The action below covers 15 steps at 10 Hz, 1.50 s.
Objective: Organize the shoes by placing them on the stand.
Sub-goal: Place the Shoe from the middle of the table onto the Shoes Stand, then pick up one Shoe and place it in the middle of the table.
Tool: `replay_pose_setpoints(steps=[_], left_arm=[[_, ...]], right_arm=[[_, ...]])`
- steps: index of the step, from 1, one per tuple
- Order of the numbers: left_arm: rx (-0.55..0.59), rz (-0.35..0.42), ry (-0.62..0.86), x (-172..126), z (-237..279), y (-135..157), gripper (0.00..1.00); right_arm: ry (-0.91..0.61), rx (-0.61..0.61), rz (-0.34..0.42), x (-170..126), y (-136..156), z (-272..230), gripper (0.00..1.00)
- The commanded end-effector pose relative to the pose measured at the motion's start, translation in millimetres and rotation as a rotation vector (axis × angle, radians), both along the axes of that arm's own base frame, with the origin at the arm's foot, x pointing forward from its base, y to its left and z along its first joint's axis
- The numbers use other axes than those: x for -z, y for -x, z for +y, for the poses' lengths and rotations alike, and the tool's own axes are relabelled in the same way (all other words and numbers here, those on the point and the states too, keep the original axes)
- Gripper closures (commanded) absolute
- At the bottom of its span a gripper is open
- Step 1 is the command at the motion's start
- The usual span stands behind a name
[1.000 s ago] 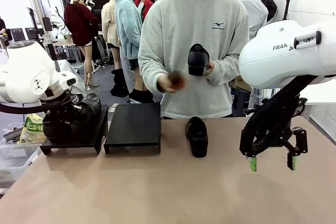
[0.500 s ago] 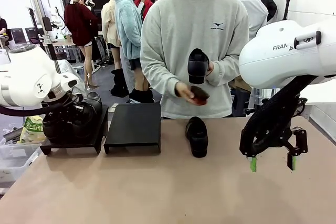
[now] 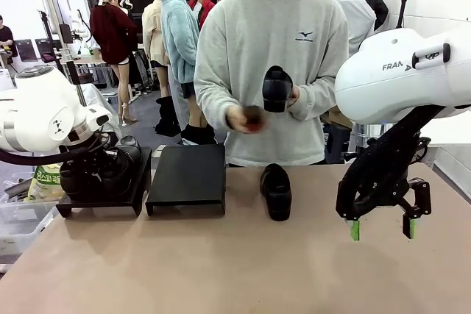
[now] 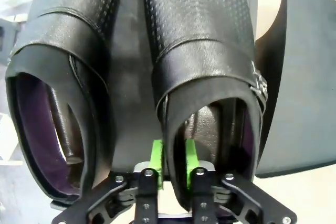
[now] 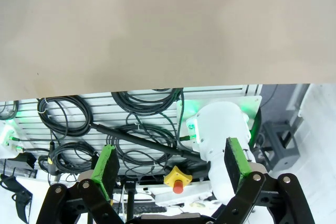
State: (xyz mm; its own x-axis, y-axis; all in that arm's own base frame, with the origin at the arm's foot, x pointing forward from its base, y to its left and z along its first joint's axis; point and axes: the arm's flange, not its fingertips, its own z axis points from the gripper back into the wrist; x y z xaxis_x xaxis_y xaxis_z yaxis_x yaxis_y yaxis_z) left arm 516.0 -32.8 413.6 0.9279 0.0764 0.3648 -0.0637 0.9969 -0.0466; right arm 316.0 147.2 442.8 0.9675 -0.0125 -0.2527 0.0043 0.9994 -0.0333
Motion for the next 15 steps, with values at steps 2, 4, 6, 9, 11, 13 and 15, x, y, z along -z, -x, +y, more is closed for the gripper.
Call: replay_pose_setpoints(steps=[2,4,6,9,11,13,15], left_arm=[[-0.018,-0.045,-0.038,-16.3,-6.5,0.3,0.01],[0.008,-0.039,-0.034,-22.7,-9.1,2.5,0.0],[-0.006,-0.042,-0.039,-29.0,-11.5,4.5,0.0],[0.014,-0.045,-0.018,-22.8,-5.9,1.8,0.0],[0.014,-0.045,-0.018,-22.8,-5.9,1.8,0.0],[0.014,-0.045,-0.018,-22.8,-5.9,1.8,0.0],[0.014,-0.045,-0.018,-22.8,-5.9,1.8,0.0]], right_arm=[[-0.006,0.021,0.005,0.0,1.6,3.1,0.0],[-0.006,0.021,0.005,0.0,1.6,3.1,0.0],[-0.006,0.021,0.005,0.0,1.6,3.1,0.0],[-0.006,0.021,0.005,0.0,1.6,3.1,0.0],[-0.006,0.021,0.005,0.0,1.6,3.1,0.0],[-0.006,0.021,0.005,0.0,1.6,3.1,0.0],[-0.006,0.021,0.005,0.0,1.6,3.1,0.0]])
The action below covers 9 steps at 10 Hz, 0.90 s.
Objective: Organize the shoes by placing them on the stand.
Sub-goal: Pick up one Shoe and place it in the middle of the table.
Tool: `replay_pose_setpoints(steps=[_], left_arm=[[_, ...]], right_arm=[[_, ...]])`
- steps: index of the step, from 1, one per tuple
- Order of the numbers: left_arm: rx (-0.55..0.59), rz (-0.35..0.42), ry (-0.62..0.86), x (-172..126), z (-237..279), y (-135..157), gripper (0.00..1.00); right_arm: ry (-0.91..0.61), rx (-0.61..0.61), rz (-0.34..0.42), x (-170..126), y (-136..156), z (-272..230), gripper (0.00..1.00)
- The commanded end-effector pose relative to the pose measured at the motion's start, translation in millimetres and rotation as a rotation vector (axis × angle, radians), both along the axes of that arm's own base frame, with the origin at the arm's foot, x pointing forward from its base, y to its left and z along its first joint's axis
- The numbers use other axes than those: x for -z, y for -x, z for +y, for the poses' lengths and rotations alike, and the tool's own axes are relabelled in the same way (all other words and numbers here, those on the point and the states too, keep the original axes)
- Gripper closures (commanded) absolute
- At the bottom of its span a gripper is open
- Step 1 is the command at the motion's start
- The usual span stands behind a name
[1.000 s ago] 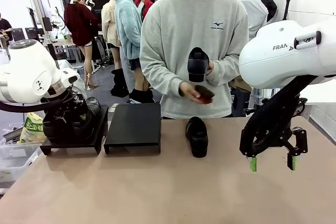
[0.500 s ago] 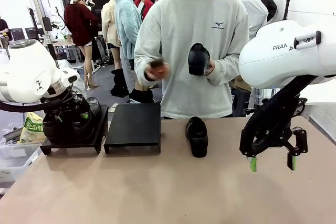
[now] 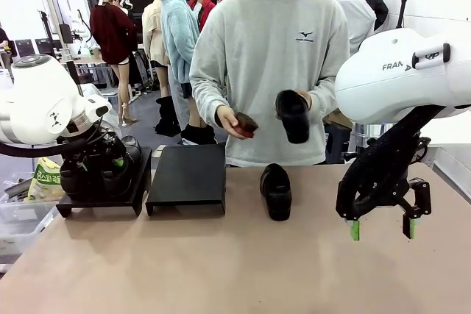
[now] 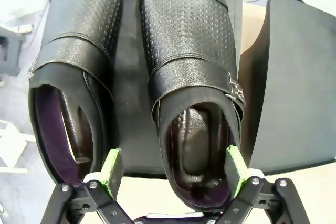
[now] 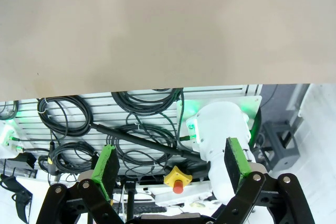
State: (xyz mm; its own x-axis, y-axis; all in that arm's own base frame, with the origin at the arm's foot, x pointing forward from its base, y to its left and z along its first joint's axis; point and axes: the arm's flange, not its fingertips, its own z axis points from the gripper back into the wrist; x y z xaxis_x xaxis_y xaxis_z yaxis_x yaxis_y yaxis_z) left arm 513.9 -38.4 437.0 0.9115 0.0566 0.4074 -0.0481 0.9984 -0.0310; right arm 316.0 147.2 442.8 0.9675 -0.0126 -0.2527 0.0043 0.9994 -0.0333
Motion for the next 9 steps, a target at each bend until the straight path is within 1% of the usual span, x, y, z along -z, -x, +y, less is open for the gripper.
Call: replay_pose_setpoints(steps=[1,6,7,8,9], left_arm=[[0.0,0.0,0.0,0.7,-0.4,-0.3,0.0],[0.0,0.0,0.0,0.0,0.0,0.0,0.0],[-0.002,-0.118,-0.001,-31.0,-5.9,24.7,0.0],[0.004,-0.156,0.007,-46.6,-10.1,45.3,0.0],[0.039,-0.192,0.034,-55.1,-13.4,65.5,0.0]], right_arm=[[-0.006,0.021,0.005,0.0,1.6,3.1,0.0],[-0.006,0.021,0.005,0.0,1.6,3.1,0.0],[-0.006,0.021,0.005,0.0,1.6,3.1,0.0],[-0.006,0.021,0.005,0.0,1.6,3.1,0.0],[-0.006,0.021,0.005,0.0,1.6,3.1,0.0]])
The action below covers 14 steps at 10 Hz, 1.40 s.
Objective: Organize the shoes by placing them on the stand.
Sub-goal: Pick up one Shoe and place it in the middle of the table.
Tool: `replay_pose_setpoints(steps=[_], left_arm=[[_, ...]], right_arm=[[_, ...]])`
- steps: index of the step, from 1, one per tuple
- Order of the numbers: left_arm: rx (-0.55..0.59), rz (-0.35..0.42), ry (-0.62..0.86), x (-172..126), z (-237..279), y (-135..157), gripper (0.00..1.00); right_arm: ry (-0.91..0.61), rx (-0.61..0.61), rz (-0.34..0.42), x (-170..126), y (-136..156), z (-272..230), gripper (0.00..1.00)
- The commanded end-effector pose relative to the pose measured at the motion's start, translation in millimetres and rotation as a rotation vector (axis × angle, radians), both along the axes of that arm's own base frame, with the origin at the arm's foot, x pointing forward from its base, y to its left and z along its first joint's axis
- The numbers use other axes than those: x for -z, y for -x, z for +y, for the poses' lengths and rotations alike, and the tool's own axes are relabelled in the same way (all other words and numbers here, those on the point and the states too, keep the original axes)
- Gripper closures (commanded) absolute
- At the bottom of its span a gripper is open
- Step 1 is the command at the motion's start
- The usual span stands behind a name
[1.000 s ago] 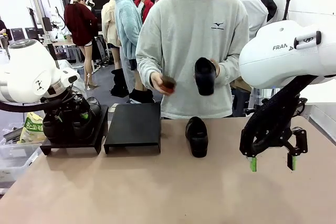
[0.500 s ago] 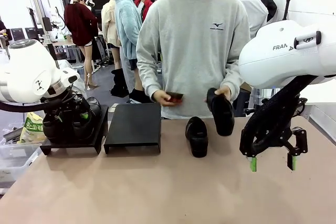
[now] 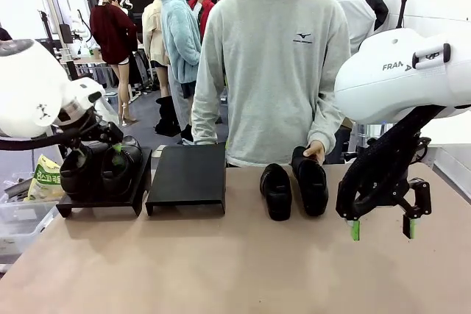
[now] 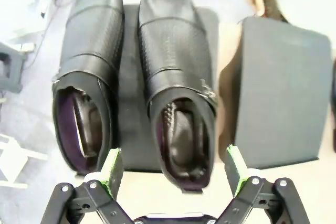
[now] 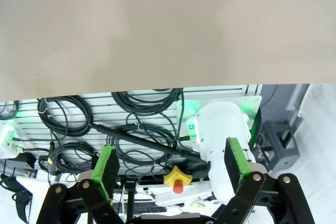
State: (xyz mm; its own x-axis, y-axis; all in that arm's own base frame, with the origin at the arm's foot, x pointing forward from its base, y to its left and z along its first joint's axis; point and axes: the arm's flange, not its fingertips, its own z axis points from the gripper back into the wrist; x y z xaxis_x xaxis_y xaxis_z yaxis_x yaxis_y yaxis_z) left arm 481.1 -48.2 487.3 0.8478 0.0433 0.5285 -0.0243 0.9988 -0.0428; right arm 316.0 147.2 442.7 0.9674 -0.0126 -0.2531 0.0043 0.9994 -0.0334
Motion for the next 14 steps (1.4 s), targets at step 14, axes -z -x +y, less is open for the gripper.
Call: replay_pose_setpoints(steps=[14], left_arm=[[0.577,0.392,0.081,82.7,-125.0,135.9,0.0]], right_arm=[[-0.007,0.021,0.004,-0.1,1.7,3.1,0.0]])
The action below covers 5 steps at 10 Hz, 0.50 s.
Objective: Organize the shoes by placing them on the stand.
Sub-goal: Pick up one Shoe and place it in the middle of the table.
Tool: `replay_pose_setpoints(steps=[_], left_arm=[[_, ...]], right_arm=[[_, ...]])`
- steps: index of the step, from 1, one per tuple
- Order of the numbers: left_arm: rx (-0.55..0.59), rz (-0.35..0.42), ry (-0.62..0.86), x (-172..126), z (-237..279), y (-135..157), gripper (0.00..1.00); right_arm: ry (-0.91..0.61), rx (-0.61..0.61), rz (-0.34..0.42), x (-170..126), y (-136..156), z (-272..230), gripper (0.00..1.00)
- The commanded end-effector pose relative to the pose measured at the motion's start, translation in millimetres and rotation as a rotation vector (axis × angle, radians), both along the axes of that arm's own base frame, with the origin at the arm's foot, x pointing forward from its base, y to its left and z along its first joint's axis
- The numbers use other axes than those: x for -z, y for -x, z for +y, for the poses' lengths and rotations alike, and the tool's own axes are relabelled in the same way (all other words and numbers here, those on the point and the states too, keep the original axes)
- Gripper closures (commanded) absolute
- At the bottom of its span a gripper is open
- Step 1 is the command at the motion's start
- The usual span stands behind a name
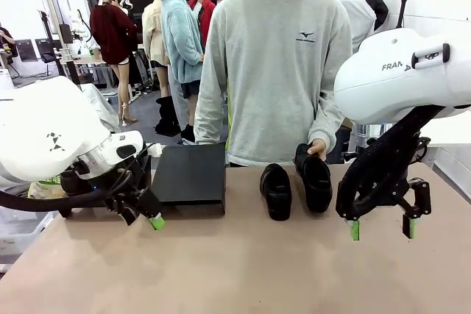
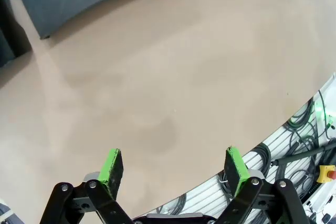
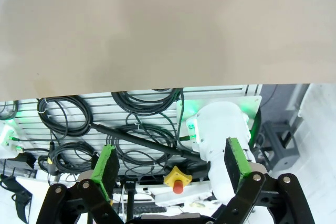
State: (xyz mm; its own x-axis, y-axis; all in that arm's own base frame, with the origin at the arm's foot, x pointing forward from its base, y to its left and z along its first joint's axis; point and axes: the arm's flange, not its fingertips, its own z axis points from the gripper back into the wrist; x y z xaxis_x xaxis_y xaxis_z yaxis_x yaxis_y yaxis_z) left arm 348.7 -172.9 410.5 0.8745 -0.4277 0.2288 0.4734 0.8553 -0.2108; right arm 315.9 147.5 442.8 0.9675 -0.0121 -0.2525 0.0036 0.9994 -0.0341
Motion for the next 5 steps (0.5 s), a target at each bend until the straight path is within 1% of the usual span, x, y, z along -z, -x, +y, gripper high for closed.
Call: replay_pose_setpoints(steps=[1,5], left_arm=[[0.016,0.033,-0.014,6.0,-0.3,3.5,0.0],[0.016,0.033,-0.014,6.0,-0.3,3.5,0.0]], right_arm=[[-0.007,0.021,0.005,0.0,1.5,2.8,0.0],[-0.007,0.021,0.005,0.0,1.5,2.8,0.0]])
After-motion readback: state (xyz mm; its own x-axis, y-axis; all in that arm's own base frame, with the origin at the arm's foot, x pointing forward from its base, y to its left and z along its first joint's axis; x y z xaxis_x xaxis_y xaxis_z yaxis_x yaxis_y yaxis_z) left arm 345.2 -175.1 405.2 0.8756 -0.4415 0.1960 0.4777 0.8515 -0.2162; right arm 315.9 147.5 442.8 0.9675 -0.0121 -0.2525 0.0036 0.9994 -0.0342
